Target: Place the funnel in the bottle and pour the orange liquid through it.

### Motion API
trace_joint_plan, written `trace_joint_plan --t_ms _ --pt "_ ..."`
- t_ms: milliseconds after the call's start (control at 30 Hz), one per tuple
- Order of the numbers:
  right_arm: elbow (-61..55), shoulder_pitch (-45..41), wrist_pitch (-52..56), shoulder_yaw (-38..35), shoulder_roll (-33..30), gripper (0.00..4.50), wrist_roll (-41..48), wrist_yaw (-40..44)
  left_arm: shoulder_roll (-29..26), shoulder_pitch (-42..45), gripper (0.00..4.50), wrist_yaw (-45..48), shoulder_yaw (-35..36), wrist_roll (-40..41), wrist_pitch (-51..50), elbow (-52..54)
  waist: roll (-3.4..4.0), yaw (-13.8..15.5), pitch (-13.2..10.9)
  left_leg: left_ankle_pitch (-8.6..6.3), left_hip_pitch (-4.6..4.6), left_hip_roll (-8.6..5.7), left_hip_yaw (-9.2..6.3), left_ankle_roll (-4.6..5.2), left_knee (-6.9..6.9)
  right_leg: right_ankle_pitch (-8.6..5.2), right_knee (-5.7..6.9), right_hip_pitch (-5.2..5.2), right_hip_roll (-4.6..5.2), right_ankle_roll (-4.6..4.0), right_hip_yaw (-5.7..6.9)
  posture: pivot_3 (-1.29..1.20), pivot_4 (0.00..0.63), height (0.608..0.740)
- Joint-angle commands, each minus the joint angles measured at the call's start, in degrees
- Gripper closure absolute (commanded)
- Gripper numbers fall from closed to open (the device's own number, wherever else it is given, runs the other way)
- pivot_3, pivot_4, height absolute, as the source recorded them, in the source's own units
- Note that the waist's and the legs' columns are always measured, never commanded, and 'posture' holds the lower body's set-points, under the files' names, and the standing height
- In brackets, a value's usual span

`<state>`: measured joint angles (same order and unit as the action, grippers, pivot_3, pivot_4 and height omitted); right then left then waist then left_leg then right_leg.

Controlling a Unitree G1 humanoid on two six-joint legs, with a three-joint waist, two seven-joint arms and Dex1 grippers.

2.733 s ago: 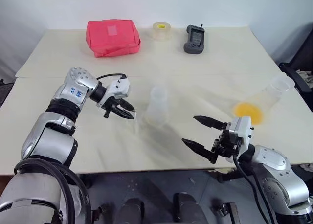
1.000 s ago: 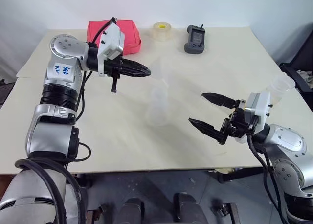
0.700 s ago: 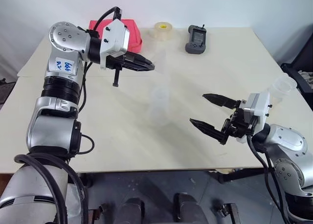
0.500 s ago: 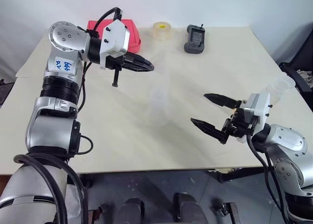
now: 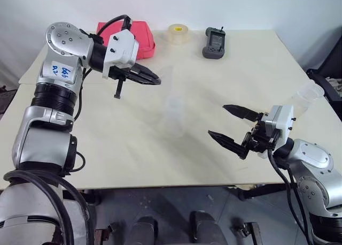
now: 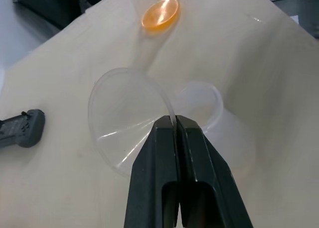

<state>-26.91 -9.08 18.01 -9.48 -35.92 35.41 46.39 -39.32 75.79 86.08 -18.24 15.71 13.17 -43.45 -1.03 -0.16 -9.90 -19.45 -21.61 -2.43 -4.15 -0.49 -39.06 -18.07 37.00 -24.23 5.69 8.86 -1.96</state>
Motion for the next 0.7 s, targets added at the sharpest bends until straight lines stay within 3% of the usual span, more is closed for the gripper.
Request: trace_joint_plan --t_ms 33,500,600,700 --pt "-1.52 -0.15 -1.13 -1.23 0.27 0.00 0.50 -0.24 -1.09 0.66 4.48 6.42 -1.70 2.32 0.68 1.94 0.00 0.01 0.00 0.00 0.00 0.00 0.00 0.00 0.00 0.00 -0.01 0.00 0.00 0.00 0.00 0.00 0.150 0.740" --pt "-1.14 -0.42 -1.30 -1.05 0.54 0.00 0.02 -0.33 -0.65 4.43 4.48 6.42 -11.40 4.04 7.27 0.59 0.00 0.02 0.00 0.00 -0.02 -0.02 0.01 0.00 0.00 0.00 -0.03 0.00 0.00 0.00 0.00 0.00 0.150 0.740" --pt "-1.14 -0.49 -1.36 -1.10 0.61 0.00 -0.06 -0.49 -1.67 5.75 3.88 6.42 -15.46 5.19 6.24 1.64 0.00 0.02 0.00 0.00 -0.02 -0.01 0.01 0.00 0.00 0.00 -0.03 0.00 0.00 0.00 0.00 0.00 0.150 0.740" --pt "-1.37 -0.26 -1.46 -1.14 0.64 0.00 -0.17 -0.64 -2.68 6.46 2.97 6.42 -18.28 7.34 5.51 2.79 0.00 -0.07 -0.01 0.00 -0.02 -0.01 0.00 0.01 0.00 0.00 -0.02 0.00 -0.01 0.00 0.00 0.00 0.150 0.740"
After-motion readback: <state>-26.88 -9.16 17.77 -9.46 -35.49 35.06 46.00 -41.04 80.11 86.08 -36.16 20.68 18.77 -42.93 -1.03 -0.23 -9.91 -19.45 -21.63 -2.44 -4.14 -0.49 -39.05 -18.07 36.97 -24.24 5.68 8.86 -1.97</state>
